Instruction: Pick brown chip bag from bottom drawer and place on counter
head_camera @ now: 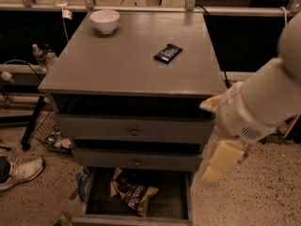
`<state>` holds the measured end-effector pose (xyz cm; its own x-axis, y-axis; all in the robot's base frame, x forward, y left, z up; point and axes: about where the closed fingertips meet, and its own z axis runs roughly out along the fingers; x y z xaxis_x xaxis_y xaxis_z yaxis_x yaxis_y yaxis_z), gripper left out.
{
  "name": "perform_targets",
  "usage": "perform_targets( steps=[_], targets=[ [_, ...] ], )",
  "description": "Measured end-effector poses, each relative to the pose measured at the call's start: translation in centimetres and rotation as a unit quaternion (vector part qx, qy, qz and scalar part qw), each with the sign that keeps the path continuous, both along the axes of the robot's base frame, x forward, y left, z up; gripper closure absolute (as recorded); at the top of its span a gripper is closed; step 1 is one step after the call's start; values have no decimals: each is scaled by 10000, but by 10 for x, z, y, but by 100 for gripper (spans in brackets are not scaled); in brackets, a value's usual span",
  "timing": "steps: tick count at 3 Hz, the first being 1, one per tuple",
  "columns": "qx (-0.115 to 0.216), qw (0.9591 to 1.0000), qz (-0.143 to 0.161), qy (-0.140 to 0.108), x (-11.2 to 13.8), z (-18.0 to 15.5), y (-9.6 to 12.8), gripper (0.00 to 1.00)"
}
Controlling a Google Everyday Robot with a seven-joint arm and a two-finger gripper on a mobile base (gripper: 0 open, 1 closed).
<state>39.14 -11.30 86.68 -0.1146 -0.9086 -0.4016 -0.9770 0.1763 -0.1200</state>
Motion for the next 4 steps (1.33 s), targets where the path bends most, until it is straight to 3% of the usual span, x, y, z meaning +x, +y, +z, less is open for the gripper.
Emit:
perform_targets(
  steps=[1, 2, 3, 4],
  targets=[
    [128, 9985, 321, 434, -18, -67, 40, 0],
    [170, 9983, 343, 439, -17, -70, 41, 0],
    [486, 9957, 523, 585, -15, -101, 52, 0],
    [644, 9908, 528, 1068, -20, -199, 75, 0]
  ],
)
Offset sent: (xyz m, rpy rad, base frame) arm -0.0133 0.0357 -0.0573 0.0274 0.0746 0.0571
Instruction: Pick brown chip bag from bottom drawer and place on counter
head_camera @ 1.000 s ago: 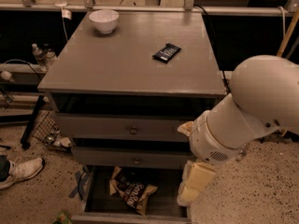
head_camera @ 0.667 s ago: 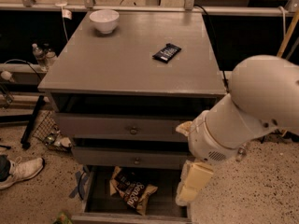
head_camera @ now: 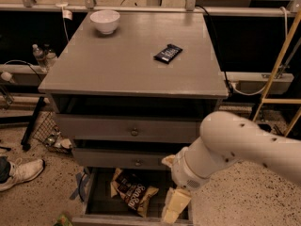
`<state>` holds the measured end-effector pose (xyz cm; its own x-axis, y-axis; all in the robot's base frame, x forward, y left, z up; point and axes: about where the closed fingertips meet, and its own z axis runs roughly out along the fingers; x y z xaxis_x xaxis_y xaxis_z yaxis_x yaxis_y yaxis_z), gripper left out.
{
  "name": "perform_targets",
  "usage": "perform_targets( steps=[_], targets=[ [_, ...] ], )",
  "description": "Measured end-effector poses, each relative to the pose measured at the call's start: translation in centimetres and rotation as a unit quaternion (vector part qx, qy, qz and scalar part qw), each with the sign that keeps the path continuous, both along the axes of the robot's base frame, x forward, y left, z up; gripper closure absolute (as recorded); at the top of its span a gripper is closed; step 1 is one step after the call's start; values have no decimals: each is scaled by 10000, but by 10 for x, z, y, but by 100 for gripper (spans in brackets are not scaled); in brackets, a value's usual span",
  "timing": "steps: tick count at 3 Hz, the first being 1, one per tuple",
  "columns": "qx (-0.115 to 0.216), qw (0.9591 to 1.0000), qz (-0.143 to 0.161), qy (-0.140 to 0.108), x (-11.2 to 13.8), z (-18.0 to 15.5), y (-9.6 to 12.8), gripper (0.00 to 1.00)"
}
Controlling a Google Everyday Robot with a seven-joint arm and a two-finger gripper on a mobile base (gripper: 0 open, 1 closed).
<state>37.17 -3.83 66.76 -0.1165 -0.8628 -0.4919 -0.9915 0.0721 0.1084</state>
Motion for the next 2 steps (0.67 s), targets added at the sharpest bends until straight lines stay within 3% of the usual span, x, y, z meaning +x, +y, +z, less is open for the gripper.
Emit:
perform_targets(
  steps=[1, 2],
  targets=[
    [28, 9996, -255, 123, 5, -67, 8, 0],
    [428, 9960, -757, 205, 25, -153, 24, 0]
  ],
)
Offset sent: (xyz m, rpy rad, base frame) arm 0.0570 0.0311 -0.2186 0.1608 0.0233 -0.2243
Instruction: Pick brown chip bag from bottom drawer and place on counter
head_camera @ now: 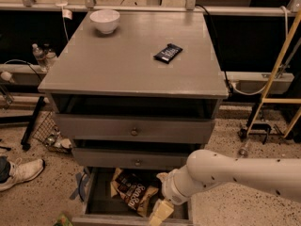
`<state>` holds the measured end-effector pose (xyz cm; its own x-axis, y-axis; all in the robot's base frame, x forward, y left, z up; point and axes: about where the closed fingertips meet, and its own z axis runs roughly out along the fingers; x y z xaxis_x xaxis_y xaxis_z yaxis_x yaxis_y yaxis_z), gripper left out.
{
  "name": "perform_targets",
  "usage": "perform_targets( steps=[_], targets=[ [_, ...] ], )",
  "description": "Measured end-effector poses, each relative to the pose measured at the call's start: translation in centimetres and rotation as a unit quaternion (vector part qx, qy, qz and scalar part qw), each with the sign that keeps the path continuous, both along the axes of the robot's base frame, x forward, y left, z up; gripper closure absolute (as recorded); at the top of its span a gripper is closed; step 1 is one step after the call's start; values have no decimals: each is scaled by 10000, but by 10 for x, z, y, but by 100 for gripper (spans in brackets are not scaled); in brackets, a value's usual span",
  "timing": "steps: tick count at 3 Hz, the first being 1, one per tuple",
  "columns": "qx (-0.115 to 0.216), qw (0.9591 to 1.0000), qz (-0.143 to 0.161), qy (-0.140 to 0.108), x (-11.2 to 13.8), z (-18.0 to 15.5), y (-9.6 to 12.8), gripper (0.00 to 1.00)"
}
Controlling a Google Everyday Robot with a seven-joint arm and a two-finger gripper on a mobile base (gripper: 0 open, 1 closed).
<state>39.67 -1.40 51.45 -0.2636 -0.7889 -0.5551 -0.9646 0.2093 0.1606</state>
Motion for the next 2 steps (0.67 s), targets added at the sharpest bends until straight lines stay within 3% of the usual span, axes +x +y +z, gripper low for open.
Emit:
perform_targets(
  steps=[1, 2],
  targets=[
    [0, 10000, 0, 0, 0, 0, 0, 0],
    [80, 9998, -161, 45, 11, -23, 1, 0]
  ],
)
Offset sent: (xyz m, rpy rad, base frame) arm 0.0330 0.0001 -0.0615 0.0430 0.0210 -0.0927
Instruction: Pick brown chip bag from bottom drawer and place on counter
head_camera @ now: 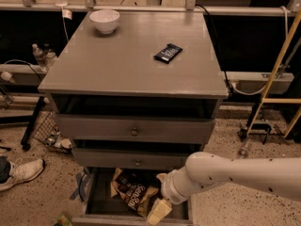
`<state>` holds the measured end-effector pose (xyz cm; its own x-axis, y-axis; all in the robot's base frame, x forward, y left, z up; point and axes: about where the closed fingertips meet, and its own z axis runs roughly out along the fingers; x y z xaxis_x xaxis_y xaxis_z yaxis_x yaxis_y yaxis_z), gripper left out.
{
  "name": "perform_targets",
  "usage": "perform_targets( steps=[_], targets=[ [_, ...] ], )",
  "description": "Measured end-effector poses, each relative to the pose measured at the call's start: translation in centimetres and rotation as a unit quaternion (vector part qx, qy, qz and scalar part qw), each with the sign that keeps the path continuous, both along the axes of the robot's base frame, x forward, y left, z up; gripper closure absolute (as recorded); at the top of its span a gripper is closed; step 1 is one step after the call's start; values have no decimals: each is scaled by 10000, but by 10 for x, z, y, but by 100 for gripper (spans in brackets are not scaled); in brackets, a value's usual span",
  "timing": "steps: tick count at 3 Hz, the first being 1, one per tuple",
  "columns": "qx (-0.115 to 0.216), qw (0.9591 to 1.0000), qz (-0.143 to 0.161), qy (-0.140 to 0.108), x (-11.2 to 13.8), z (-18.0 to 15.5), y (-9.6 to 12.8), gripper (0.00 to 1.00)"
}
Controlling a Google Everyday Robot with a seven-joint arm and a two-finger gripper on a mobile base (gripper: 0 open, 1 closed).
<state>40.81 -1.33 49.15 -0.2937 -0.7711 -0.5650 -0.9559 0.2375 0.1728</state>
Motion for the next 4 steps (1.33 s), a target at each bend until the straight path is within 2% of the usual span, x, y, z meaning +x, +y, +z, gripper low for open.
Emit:
perform_targets(
  steps=[1, 2, 3, 4],
  targets=[
    [-61, 9977, -653, 155, 14, -64, -12, 0],
    [-63, 9931, -1159, 148, 27, -102, -22, 0],
    [69, 9903, -1376, 194, 37, -140, -30, 0],
    [334, 9898, -1350, 292, 62, -185, -18, 0]
  ],
)
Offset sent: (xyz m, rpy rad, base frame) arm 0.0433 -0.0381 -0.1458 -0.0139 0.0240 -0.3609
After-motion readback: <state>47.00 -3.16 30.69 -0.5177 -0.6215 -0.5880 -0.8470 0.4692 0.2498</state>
